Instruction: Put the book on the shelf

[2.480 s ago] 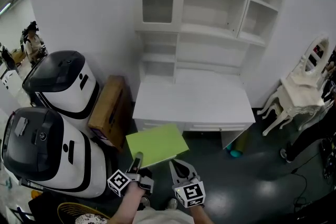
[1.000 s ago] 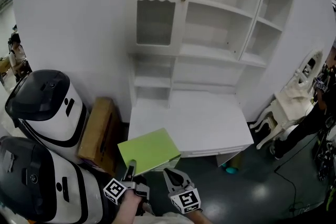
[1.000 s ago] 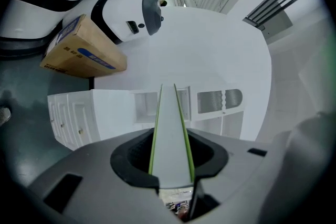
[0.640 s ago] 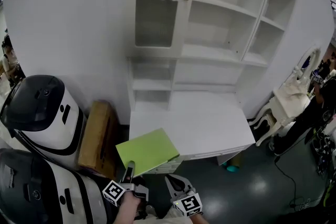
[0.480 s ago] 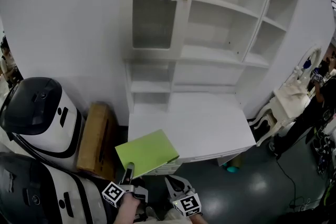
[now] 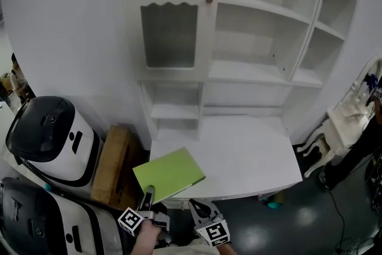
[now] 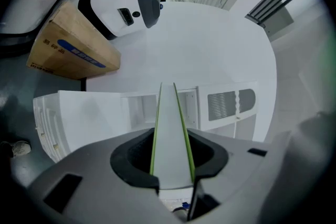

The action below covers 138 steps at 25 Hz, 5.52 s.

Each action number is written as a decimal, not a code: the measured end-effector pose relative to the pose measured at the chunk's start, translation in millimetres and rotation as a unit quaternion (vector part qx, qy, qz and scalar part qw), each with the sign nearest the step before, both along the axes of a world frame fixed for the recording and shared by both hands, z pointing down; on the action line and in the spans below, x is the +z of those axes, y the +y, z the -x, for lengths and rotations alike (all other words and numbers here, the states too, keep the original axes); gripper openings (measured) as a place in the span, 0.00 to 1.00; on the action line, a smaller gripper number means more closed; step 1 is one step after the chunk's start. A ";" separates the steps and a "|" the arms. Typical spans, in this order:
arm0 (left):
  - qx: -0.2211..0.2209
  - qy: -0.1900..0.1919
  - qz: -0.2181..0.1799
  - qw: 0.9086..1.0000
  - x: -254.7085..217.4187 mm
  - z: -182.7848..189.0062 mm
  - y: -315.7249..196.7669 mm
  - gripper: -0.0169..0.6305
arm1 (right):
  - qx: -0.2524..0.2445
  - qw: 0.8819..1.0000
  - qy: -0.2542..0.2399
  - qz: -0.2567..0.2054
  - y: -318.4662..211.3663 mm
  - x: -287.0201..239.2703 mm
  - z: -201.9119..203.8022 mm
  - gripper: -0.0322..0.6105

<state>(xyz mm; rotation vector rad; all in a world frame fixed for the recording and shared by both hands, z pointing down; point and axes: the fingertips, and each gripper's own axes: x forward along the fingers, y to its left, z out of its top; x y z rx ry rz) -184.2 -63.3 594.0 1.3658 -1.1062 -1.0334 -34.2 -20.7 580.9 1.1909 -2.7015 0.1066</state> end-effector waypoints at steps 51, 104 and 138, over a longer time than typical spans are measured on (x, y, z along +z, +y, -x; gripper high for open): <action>-0.114 -0.002 -0.019 0.993 11.7 21.2 -263.9 0.25 | 0.060 0.998 0.001 -0.002 -168.3 -33.8 -27.6 0.07; 0.015 -0.036 -0.028 0.999 29.9 -63.8 -362.1 0.33 | 0.112 0.994 0.009 0.014 -202.3 -23.8 -50.8 0.07; 0.081 -0.044 -0.026 0.995 24.3 -84.9 -378.3 0.48 | 0.117 0.993 0.014 0.026 -196.3 -18.6 -50.9 0.07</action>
